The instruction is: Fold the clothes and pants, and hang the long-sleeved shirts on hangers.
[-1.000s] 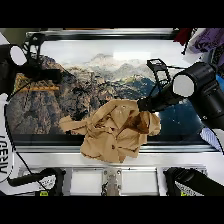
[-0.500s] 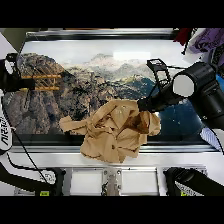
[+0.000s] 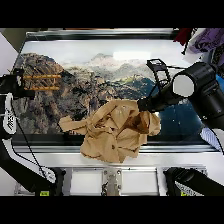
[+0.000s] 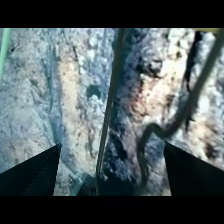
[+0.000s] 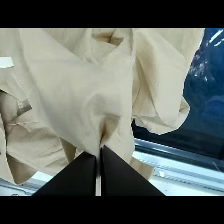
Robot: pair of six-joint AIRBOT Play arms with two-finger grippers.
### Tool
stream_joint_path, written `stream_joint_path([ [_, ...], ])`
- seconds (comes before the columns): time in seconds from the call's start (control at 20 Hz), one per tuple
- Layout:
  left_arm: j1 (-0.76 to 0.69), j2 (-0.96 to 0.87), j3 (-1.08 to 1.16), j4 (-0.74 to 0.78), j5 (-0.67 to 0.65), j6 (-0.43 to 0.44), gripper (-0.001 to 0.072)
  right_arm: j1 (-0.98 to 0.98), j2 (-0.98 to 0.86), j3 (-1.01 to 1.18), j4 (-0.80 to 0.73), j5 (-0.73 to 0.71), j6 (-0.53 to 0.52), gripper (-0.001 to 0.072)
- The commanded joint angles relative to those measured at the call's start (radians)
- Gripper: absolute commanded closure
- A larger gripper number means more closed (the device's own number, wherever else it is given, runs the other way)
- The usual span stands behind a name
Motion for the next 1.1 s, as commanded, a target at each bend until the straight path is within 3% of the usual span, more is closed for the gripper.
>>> stream_joint_path([
  [0.0, 0.021, -0.05, 0.001, 0.019, 0.064, -0.009, 0.0018, 0.0, -0.001, 0.0, 0.0, 0.0, 0.0, 0.0701],
  [0.3, 0.019, -0.077, 0.001, 0.019, 0.073, -0.015, 0.0032, 0.0, -0.001, 0.0, 0.0, 0.0, 0.0, 0.0701],
  [0.4, 0.019, -0.076, 0.001, 0.019, 0.065, -0.025, 0.0375, 0.0, -0.001, 0.0, 0.0, 0.0, 0.0, 0.0701],
  [0.45, 0.019, -0.077, 0.001, 0.018, 0.063, -0.027, 0.0416, 0.0, -0.001, 0.0, 0.0, 0.0, 0.0, 0.0701],
  [0.55, 0.018, -0.076, 0.001, 0.018, 0.062, -0.028, 0.0644, 0.0, -0.001, 0.0, 0.0, 0.0, 0.0, 0.0701],
  [0.6, 0.019, -0.076, 0.001, 0.019, 0.059, -0.028, 0.0693, 0.0, -0.001, 0.0, 0.0, 0.0, 0.0, 0.0701],
  [0.85, 0.019, -0.063, 0.001, 0.019, 0.046, -0.028, 0.0694, 0.0, -0.001, 0.0, 0.0, 0.0, 0.0, 0.0701],
  [1.05, 0.018, 0.05, 0.001, 0.019, 0.048, -0.028, 0.0694, 0.0, -0.001, 0.0, 0.0, 0.0, 0.0, 0.07],
])
